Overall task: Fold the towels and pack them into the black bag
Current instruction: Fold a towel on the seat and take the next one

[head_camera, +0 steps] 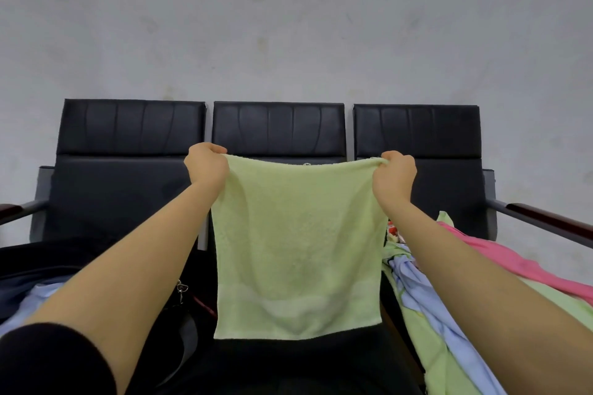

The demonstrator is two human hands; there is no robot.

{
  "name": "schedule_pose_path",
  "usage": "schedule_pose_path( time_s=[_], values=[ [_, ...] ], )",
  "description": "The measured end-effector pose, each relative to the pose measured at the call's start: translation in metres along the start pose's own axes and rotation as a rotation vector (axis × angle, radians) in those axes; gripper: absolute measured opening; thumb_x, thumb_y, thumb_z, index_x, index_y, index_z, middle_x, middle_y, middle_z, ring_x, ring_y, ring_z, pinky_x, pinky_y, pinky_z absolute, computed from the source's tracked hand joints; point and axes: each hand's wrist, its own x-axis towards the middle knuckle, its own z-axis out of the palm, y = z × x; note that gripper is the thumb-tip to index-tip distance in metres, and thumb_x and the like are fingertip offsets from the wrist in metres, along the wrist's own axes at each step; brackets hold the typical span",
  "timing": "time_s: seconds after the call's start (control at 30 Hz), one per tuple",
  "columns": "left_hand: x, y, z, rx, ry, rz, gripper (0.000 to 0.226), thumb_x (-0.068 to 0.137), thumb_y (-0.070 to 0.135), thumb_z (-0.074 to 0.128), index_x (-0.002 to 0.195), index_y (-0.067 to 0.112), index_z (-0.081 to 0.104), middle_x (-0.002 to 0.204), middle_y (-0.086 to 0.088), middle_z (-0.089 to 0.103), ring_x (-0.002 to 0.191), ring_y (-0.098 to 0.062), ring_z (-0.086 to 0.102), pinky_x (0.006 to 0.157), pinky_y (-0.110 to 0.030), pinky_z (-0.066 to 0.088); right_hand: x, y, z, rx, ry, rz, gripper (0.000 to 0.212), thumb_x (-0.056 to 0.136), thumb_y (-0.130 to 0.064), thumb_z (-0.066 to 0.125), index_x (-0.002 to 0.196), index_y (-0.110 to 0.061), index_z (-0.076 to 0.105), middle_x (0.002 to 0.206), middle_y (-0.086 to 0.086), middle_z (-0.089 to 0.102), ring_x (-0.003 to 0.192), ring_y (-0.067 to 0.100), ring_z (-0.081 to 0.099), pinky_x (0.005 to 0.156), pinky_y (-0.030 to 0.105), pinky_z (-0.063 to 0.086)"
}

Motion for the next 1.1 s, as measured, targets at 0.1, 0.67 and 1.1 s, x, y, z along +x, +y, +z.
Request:
schedule_pose_path(
  time_s=[0.1,0.67,1.1],
  values=[
    [0.001,0.001,0.003,0.069,-0.166,0.074,0.047,0.086,-0.005,0.039,0.130,0.005,0.053,0.139,-0.013,0.046,0.110,-0.029,0.055,0.079,-0.027,0.041,-0.002,0.005,-0.001,-0.095,-0.014,-0.020,0.036,0.088,0.012,0.036,0.115,0.001,0.058,0.119,0.018,0.044,0.102,0.033,0.050,0.077,0.038,0.046],
    [0.007,-0.027,0.010,0.692,-0.066,0.311,0.021,0.089,-0.001,0.045,0.093,0.006,0.064,0.119,-0.018,0.047,0.108,-0.036,0.044,0.090,-0.041,0.038,-0.002,0.017,0.009,-0.649,0.063,-0.215,0.019,0.090,0.001,0.046,0.096,-0.008,0.062,0.113,0.011,0.049,0.104,0.031,0.042,0.088,0.039,0.028],
    [0.006,-0.034,0.003,0.827,-0.027,0.464,0.028,0.084,-0.002,0.048,0.060,0.009,0.040,0.078,-0.010,0.045,0.083,-0.030,0.046,0.073,-0.034,0.031,-0.008,0.017,0.012,-0.483,-0.059,-0.209,0.022,0.088,0.010,0.041,0.106,0.000,0.049,0.115,0.018,0.047,0.100,0.032,0.047,0.067,0.033,0.034]
  ],
)
